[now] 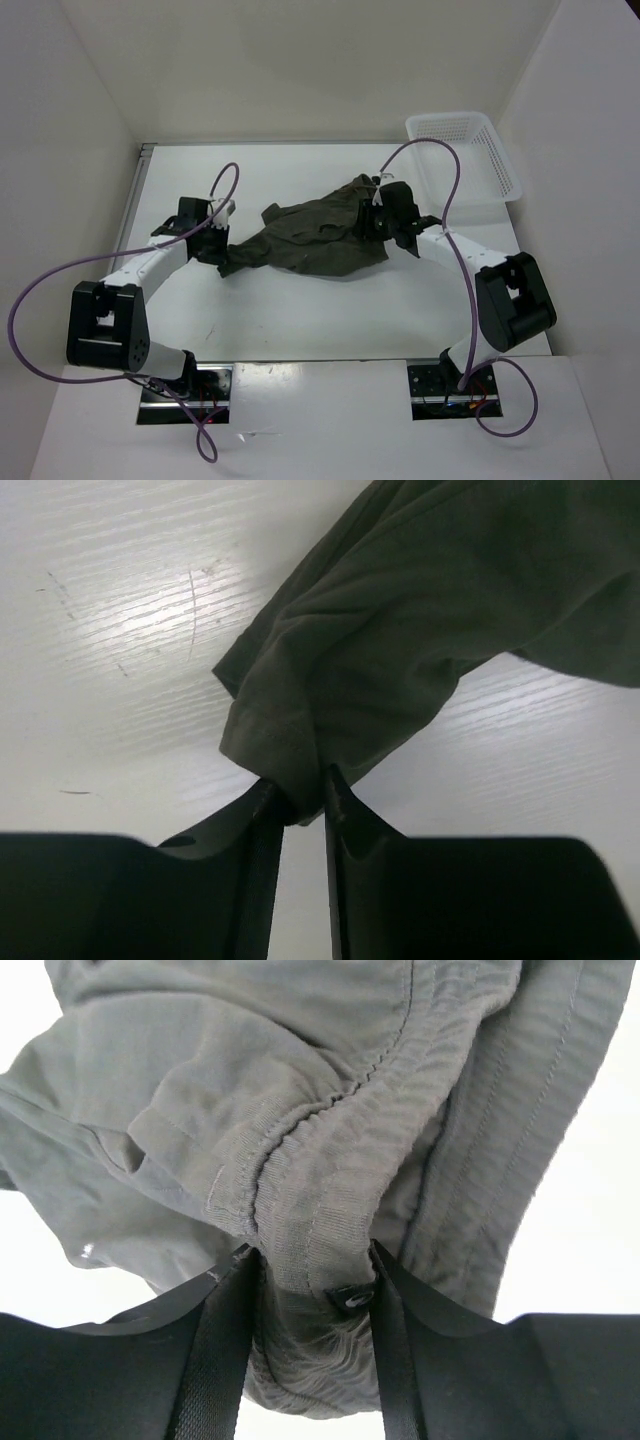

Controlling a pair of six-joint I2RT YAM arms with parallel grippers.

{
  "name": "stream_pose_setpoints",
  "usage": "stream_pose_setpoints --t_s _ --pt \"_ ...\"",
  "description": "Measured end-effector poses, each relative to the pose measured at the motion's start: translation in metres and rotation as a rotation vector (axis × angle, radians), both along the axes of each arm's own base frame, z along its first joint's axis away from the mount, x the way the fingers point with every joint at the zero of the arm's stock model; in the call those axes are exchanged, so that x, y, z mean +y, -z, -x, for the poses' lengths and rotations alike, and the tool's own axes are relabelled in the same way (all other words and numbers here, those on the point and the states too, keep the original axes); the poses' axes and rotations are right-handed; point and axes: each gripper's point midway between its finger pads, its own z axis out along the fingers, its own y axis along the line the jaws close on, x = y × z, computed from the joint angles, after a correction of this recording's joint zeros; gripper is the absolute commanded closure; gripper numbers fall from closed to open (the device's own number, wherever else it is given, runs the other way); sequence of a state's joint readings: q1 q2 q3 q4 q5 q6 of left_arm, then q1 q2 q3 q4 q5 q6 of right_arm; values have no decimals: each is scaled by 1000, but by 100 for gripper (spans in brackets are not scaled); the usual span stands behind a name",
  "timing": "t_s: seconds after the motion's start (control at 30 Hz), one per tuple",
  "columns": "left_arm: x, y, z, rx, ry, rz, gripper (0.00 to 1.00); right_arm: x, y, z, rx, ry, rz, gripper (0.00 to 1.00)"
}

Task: Fold and stack the shorts
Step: Flatten the shorts out

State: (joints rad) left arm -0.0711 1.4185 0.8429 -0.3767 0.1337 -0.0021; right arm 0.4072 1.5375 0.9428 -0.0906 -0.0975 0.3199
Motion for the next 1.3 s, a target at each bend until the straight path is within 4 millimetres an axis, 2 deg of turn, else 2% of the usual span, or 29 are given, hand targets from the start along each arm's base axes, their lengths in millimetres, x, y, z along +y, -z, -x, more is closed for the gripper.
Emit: stream_pose_setpoints --t_s 0.1,0.17,0.2,0.23,0.3,0.37,0.43,0.5,0.53,0.57,0.63,0.67,0.7,0.77,0.83,0.9,0.93,1.0,1.03,1.1,1.13,1.17,1.2,1.23,1.27,1.3 --pt "-3 1 -1 -6 8 13 100 -2 5 3 11 1 10 49" --pt "-5 1 -1 -7 14 21 100 -2 5 2 11 1 10 49" --pt "-6 1 -1 -8 16 23 100 -2 5 2 11 2 11 53" --pt "-6 1 -1 -9 17 24 100 -2 5 2 11 3 12 73" --pt "-6 0 -1 -8 16 23 100 -4 6 2 11 5 19 91" --pt "-5 -1 -1 -6 13 20 100 -6 6 2 13 17 24 97" --pt "-2 -10 -8 -9 2 2 100 -8 3 2 16 24 36 97" --pt "4 -36 -32 -60 -20 -22 100 -8 -14 -5 -1 23 48 97" --pt "7 -53 -50 -100 -35 -35 100 -7 -29 -13 -26 23 50 97" --pt "11 -78 -73 -168 -55 -47 100 -5 -54 -26 -61 26 46 97" --pt "22 -137 -116 -328 -102 -71 100 -1 -122 -62 -204 41 10 97" --pt "27 -169 -132 -405 -126 -83 100 -3 -155 -77 -268 53 -7 97" --pt "31 -198 -145 -481 -148 -89 100 -6 -197 -92 -357 69 -31 97" --pt "41 -259 -160 -625 -194 -102 100 -18 -271 -108 -517 103 -66 97" --pt "48 -301 -165 -724 -227 -106 100 -31 -328 -109 -637 131 -94 97" --pt "52 -329 -165 -787 -247 -107 100 -38 -361 -103 -714 140 -112 97" --pt "53 -337 -164 -802 -252 -107 100 -38 -367 -98 -728 132 -117 97" --pt "56 -338 -158 -794 -256 -110 100 -36 -361 -89 -722 105 -118 95" --pt "58 -332 -154 -773 -256 -112 100 -33 -348 -84 -697 84 -114 95" --pt "59 -307 -139 -701 -244 -114 100 -31 -310 -75 -618 52 -98 88" --pt "58 -289 -128 -652 -234 -113 99 -29 -284 -69 -564 34 -87 83" --pt "55 -266 -114 -592 -219 -111 92 -28 -256 -63 -503 17 -76 77" --pt "52 -244 -98 -536 -200 -107 84 -27 -225 -55 -432 -4 -67 64" --pt "46 -211 -74 -440 -173 -100 71 -25 -192 -43 -348 -30 -61 55" --pt "39 -184 -50 -354 -142 -89 53 -23 -162 -31 -267 -61 -57 47" --pt "30 -156 -24 -262 -104 -70 27 -20 -133 -18 -186 -85 -58 38"
